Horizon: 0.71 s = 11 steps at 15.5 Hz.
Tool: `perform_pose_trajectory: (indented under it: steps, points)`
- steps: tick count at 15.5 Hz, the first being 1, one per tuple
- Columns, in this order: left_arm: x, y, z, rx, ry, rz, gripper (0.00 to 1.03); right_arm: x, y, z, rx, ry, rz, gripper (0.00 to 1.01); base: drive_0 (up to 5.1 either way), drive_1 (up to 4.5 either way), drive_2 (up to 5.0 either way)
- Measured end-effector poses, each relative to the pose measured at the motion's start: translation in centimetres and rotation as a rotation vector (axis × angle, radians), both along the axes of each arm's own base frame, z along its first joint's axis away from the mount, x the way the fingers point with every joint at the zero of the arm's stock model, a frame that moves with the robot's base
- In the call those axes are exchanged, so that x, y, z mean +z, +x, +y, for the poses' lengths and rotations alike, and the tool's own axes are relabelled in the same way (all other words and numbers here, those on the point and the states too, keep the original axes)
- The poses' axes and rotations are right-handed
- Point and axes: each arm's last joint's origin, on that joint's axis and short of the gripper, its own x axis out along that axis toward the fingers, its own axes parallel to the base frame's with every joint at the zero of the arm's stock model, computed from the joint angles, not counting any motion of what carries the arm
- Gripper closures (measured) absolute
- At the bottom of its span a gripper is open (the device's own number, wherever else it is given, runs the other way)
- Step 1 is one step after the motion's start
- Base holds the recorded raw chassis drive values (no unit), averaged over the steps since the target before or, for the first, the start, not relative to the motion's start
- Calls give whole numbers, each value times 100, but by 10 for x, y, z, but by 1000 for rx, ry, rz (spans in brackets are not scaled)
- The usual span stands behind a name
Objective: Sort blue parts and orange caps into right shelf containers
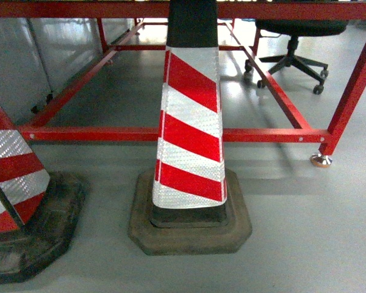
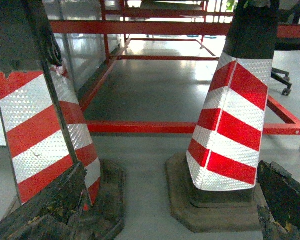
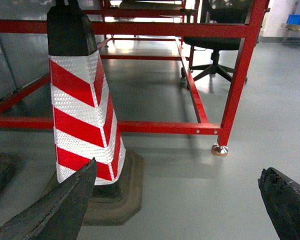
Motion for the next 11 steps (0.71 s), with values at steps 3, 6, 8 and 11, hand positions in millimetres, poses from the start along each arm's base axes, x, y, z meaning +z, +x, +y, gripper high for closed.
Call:
perform_pose_trajectory:
  steps: [3,6,8,11]
  points:
    - [0,0,0,0,0,0,5,0,0,0,0,0,0,3,0,0,0]
    - [0,0,0,0,0,0,5,0,0,0,0,0,0,3,0,0,0]
    - [0,0,0,0,0,0,5,0,0,0,0,0,0,3,0,0,0]
    - [0,0,0,0,0,0,5,0,0,0,0,0,0,3,0,0,0]
